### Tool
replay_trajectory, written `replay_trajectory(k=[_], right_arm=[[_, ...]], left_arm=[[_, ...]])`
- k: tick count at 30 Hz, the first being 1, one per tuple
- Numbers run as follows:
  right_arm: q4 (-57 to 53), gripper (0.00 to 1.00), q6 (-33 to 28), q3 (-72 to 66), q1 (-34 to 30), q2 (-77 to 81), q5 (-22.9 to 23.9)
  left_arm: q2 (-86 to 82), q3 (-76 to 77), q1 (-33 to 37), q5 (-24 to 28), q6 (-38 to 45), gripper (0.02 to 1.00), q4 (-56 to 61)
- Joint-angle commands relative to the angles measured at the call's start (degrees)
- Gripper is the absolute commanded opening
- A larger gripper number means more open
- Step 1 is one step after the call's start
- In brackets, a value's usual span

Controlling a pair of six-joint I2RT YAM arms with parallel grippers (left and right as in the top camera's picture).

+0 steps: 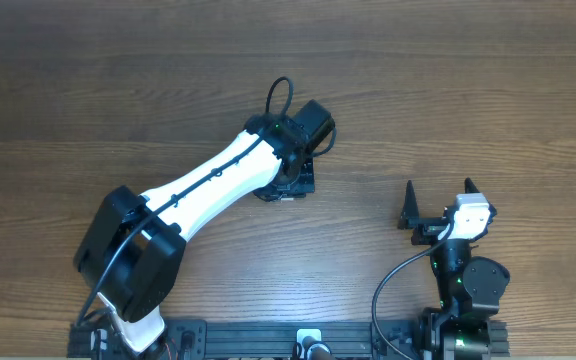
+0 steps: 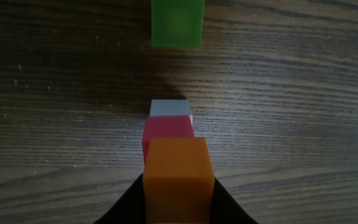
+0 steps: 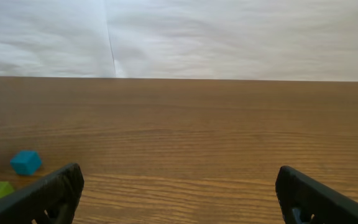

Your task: Stack Cubes

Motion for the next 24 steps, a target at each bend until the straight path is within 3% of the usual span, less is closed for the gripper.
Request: replay_trajectory(k=[1, 24], right_arm=[[-0.3, 0.993, 0.1, -0.2, 0.3, -0.4, 0.3], [-0.3, 0.993, 0.1, -0.2, 0.3, -0.4, 0.3]], left_arm=[[1.3, 0.9, 0.2, 0.4, 0.8, 0.253, -0.2], [1.3, 0.9, 0.2, 0.3, 0.8, 0.246, -0.7]])
